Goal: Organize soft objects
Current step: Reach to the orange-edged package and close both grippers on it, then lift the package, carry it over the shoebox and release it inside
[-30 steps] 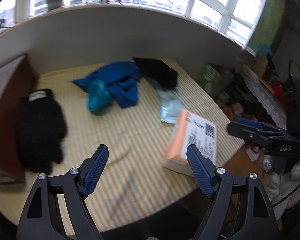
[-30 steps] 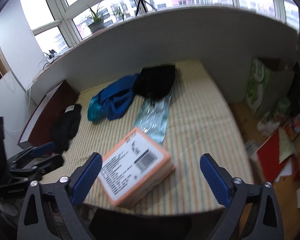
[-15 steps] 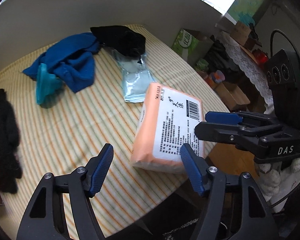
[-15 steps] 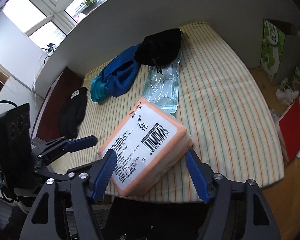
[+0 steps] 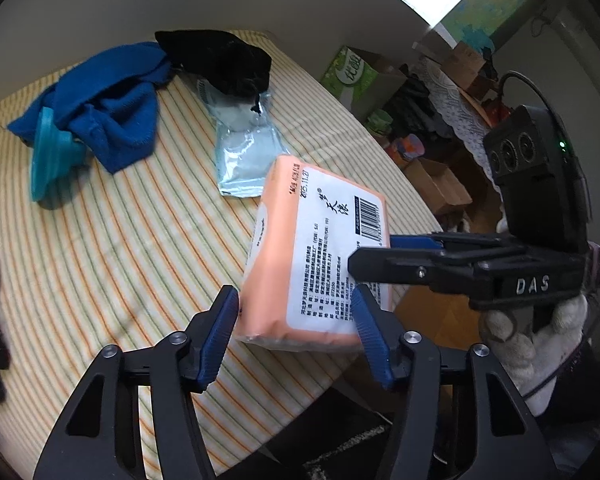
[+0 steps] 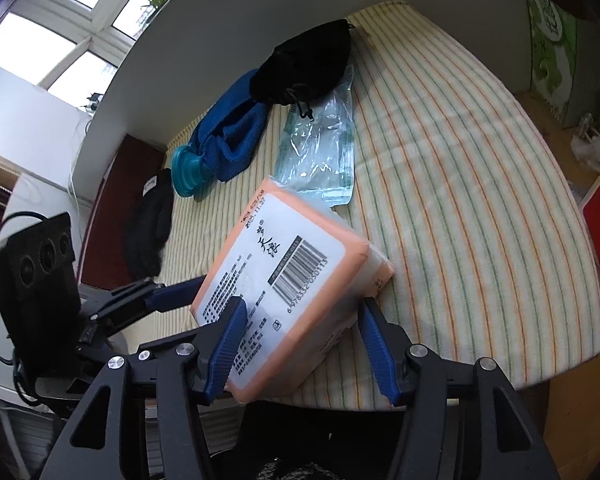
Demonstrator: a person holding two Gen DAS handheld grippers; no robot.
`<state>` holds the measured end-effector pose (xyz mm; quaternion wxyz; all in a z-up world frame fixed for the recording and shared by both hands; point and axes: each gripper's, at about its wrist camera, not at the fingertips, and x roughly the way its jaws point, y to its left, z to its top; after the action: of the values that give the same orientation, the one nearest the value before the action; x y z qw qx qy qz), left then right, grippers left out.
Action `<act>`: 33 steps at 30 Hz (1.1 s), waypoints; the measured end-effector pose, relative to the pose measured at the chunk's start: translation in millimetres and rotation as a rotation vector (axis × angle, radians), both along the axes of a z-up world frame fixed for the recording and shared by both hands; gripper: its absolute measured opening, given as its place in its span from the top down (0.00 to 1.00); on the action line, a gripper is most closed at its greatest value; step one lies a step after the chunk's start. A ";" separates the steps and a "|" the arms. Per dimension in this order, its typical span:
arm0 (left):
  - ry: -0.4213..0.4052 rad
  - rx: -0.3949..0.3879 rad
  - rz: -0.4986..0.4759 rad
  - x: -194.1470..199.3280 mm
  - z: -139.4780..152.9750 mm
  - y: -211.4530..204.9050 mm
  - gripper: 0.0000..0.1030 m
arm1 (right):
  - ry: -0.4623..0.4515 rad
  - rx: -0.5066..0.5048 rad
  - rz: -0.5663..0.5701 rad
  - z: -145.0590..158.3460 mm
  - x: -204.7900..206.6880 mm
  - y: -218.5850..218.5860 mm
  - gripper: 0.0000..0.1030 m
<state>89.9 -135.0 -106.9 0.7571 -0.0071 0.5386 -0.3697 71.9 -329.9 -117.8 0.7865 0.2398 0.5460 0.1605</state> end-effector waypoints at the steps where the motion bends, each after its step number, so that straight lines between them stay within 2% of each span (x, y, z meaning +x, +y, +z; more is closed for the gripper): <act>1: 0.003 -0.007 -0.003 -0.4 -0.2 0.3 0.45 | 0.000 0.001 0.001 0.0 0.2 0.0 0.48; 11: -0.026 -0.008 -0.019 -7.3 0.2 -3.1 0.49 | -0.016 -0.025 0.023 7.0 3.8 9.5 0.57; 16: -0.055 -0.012 0.007 -10.6 7.7 2.3 0.60 | -0.038 -0.058 0.036 16.0 4.0 18.1 0.57; 22: -0.071 -0.016 0.038 -9.4 12.6 14.7 0.68 | -0.051 -0.081 0.044 23.9 8.8 27.4 0.58; 29: -0.115 -0.024 0.077 -8.6 24.7 28.8 0.70 | -0.101 -0.110 0.063 43.4 14.9 44.4 0.60; 33: -0.156 -0.048 0.116 -8.6 42.6 44.1 0.70 | -0.149 -0.116 0.085 63.2 19.4 57.7 0.60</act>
<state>81.3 -90.9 -64.3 0.8163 -0.0278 0.4677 -0.3378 91.2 -272.2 -54.6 0.8299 0.1580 0.5041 0.1793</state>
